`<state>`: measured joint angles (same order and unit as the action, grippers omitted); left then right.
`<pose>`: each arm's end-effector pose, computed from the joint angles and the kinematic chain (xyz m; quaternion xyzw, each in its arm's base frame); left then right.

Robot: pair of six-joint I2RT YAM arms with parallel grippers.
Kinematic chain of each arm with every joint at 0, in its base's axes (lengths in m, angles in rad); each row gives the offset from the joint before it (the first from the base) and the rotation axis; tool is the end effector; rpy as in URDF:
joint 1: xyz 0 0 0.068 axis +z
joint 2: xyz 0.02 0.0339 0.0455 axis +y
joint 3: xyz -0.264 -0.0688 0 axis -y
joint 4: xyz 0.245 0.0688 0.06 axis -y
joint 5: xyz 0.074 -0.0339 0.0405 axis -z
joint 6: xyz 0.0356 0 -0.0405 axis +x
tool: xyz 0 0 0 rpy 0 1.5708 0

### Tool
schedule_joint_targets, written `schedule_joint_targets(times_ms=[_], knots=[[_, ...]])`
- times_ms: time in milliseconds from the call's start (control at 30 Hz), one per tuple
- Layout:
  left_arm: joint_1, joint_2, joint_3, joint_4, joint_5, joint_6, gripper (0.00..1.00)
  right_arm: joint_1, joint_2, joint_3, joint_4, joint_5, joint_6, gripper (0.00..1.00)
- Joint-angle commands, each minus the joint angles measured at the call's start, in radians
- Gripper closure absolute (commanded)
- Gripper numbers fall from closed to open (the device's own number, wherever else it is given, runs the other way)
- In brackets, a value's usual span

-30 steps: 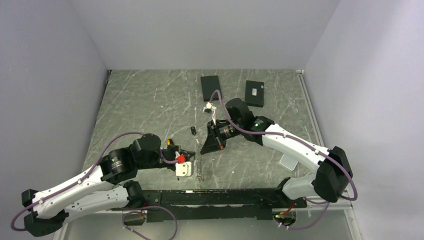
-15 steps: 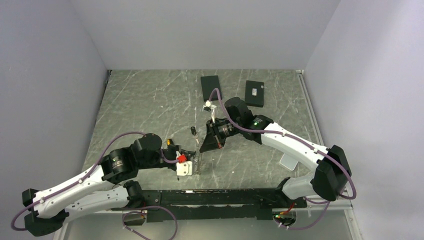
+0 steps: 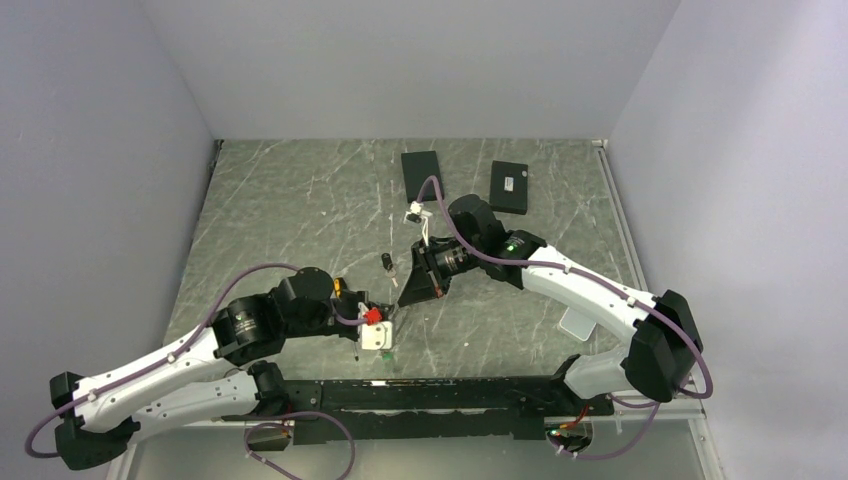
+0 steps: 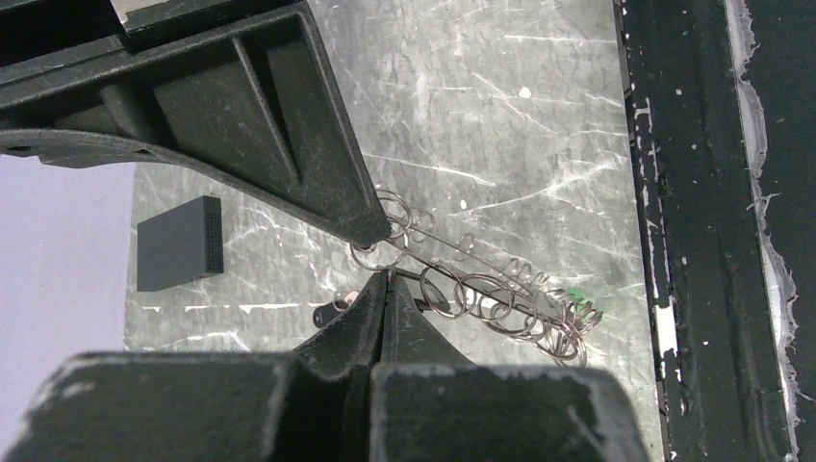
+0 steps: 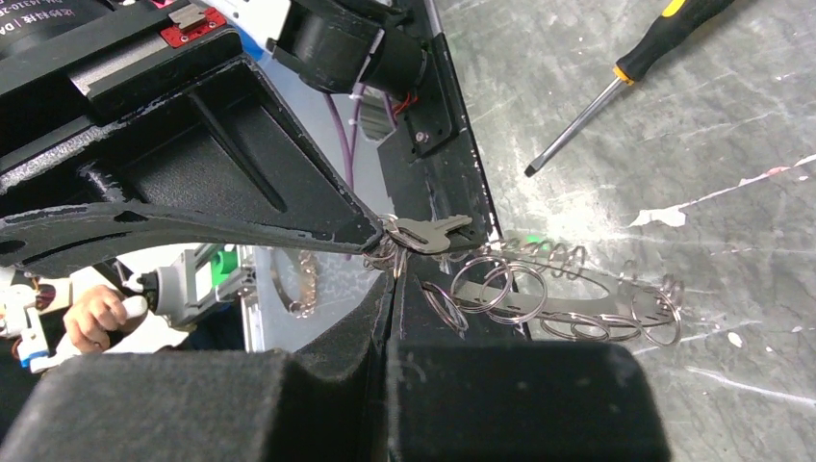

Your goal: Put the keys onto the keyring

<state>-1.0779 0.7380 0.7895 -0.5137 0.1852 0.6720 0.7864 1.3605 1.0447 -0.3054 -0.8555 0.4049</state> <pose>0.0717 -0.1474 0.3151 0.6810 0.5054 -0.1826 0.4975 0.1898 0.2282 0.2960 -0.3396 0.7586 0.5388 0.1373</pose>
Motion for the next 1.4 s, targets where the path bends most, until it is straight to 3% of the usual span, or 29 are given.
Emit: schedule_joint_targets(times_ms=[0, 1367], knots=[[-0.002, -0.005, 0.002, 0.050, -0.005, 0.008, 1.00, 0.007, -0.007, 0.023, 0.066, -0.031, 0.026, 1.00], [0.000, 0.012, -0.001, 0.033, -0.035, 0.012, 1.00, 0.045, 0.009, 0.051, 0.003, -0.048, -0.012, 1.00]])
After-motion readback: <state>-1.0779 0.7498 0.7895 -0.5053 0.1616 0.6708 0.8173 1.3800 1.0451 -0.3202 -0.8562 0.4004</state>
